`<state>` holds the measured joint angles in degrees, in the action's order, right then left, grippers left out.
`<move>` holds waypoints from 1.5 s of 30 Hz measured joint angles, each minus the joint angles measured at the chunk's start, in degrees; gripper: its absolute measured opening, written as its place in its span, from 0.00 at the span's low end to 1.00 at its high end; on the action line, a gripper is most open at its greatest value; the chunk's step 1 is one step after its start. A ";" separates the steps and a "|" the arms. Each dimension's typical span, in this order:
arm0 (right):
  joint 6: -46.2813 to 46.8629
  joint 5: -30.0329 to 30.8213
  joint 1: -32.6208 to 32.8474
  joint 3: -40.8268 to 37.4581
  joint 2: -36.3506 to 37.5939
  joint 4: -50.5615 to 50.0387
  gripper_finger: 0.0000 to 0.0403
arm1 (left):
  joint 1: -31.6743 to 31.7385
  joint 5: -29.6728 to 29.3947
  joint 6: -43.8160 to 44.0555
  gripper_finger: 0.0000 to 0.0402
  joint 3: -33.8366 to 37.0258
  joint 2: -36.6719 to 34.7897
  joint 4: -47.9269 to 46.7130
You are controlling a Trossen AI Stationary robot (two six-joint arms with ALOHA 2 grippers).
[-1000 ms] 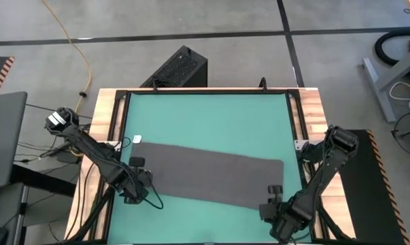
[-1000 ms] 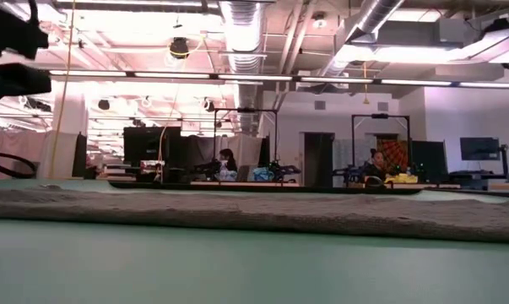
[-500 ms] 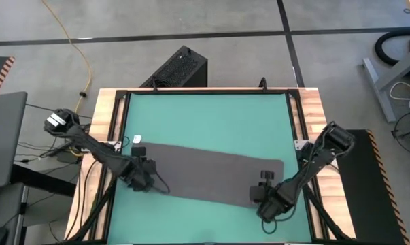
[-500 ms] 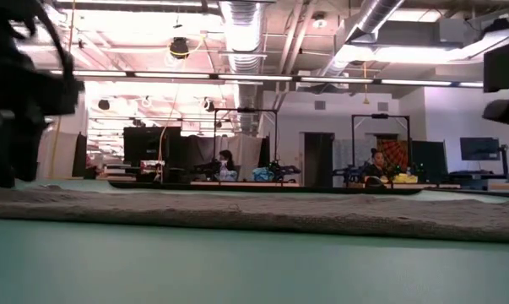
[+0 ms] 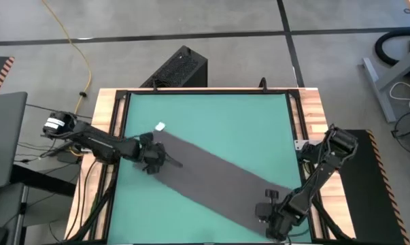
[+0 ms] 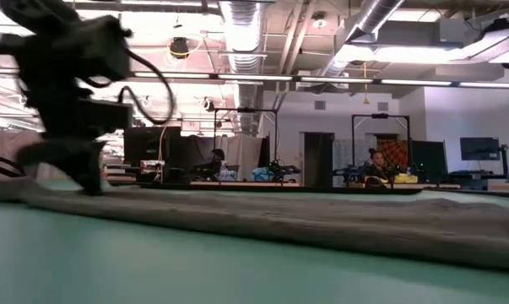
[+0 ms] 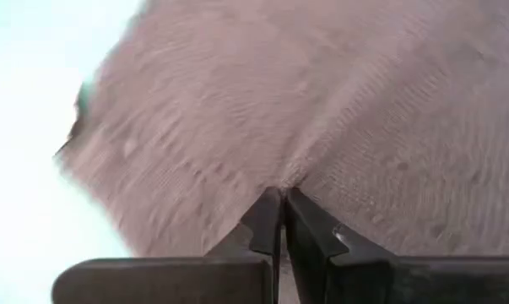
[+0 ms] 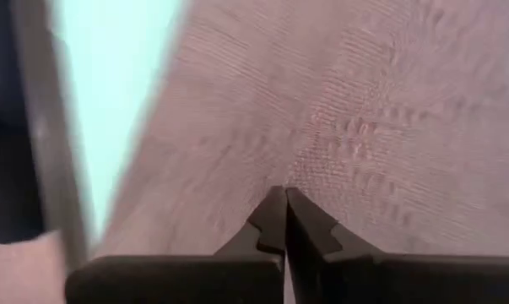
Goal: Roll towel
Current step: Fold the gray towel
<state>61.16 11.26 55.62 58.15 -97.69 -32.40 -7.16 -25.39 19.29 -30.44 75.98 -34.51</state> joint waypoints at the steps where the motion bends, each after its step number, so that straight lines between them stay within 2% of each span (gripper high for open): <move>1: -1.19 0.91 -0.32 1.27 0.12 -0.14 0.07 | 2.26 -2.13 0.26 0.01 -0.46 0.02 0.07; 3: -4.55 3.39 -1.04 3.64 0.14 0.03 0.08 | 6.59 -6.31 2.20 0.01 -1.61 -0.02 0.03; 5: -9.40 6.29 -1.68 5.73 0.13 -0.22 0.09 | 9.81 -7.08 2.71 0.01 -3.05 -0.03 0.78; 10: -25.52 10.38 -4.86 8.38 0.16 0.05 0.07 | 12.17 2.88 -2.24 0.01 -7.87 -0.58 2.74; 14: -31.00 8.46 -10.00 8.24 0.16 -0.36 0.06 | 12.14 13.06 -4.81 0.01 -10.07 -0.63 -2.65; 17: -31.55 3.45 -13.93 7.03 0.16 -0.19 0.07 | 12.09 15.43 -4.11 0.01 -10.10 -0.61 -6.13; 23: -26.96 -5.64 -17.23 6.78 -0.11 1.35 0.11 | 12.09 5.00 -1.26 0.01 -10.10 -0.61 -10.95; 27: -24.16 -10.08 -15.52 6.78 -0.11 2.50 0.16 | 12.09 5.93 -4.09 0.04 -10.10 -0.61 -10.49; 34: -22.72 -9.78 -12.44 6.80 -0.11 2.46 0.29 | 12.09 8.64 -6.12 0.23 -10.15 -0.62 -5.42; 38: -25.33 -9.07 -12.80 6.80 -0.11 0.80 0.40 | 12.09 9.29 -5.46 0.34 -10.56 -0.63 -2.24; 40: -28.70 -7.24 -13.31 6.80 -0.11 -1.88 0.45 | 12.07 13.10 -4.34 0.38 -10.82 -0.63 0.80; 42: -30.31 -2.16 -14.05 6.80 -0.11 -4.40 0.49 | 11.19 21.20 -3.23 0.40 -10.29 -0.63 6.62; 44: -32.15 2.03 -15.83 6.80 -0.11 -5.08 0.51 | 8.69 28.09 -1.86 0.40 -8.81 -0.49 13.84; 45: -33.39 2.78 -17.05 6.80 -0.11 -4.74 0.51 | 6.92 29.21 -1.15 0.40 -8.05 0.04 16.60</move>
<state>27.77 14.04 38.57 64.95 -97.80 -37.14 -0.24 3.83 18.15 -38.49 76.02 -17.92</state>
